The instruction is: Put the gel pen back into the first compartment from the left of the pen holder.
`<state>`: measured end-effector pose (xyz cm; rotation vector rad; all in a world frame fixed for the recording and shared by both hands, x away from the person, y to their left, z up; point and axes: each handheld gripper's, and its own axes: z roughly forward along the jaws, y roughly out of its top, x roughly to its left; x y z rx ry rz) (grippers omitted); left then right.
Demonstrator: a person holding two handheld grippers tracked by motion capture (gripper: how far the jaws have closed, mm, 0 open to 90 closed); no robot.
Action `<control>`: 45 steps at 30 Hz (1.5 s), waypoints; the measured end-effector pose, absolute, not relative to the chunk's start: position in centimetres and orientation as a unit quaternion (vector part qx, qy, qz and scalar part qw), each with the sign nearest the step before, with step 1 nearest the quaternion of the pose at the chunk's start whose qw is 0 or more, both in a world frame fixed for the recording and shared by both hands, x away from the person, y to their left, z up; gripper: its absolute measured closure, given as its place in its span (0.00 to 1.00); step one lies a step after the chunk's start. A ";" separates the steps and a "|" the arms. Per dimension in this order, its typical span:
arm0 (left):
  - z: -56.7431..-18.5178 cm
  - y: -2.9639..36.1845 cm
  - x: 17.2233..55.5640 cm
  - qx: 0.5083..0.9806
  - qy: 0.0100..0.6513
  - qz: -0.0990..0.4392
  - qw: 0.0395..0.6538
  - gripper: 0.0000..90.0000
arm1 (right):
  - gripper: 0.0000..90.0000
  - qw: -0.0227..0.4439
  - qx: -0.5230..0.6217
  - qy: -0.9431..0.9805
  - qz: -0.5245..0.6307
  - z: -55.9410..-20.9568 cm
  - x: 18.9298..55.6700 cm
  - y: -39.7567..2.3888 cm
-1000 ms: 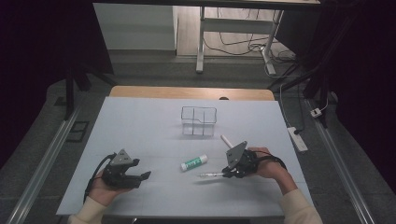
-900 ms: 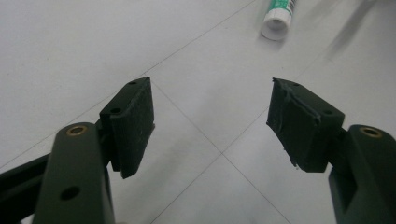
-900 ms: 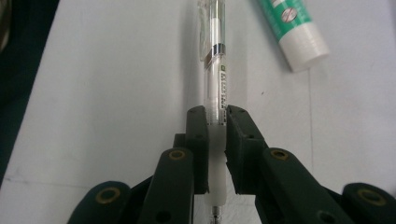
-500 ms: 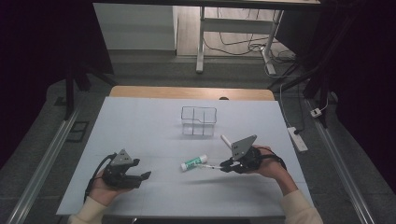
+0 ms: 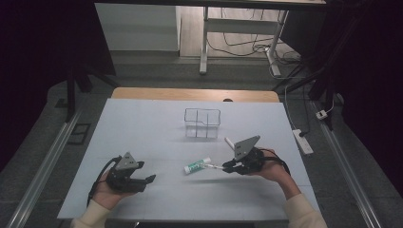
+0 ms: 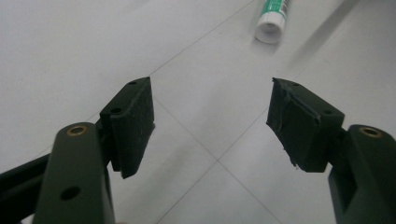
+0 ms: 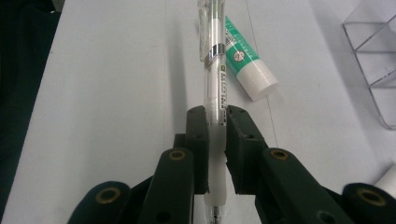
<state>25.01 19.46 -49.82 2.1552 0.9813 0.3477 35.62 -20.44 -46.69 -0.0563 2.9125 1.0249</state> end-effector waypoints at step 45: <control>-46.2 10.9 27.1 0.872 0.264 0.183 0.369 0.36 | 0.88 0.028 0.035 0.949 0.312 -47.1 35.6 -16.0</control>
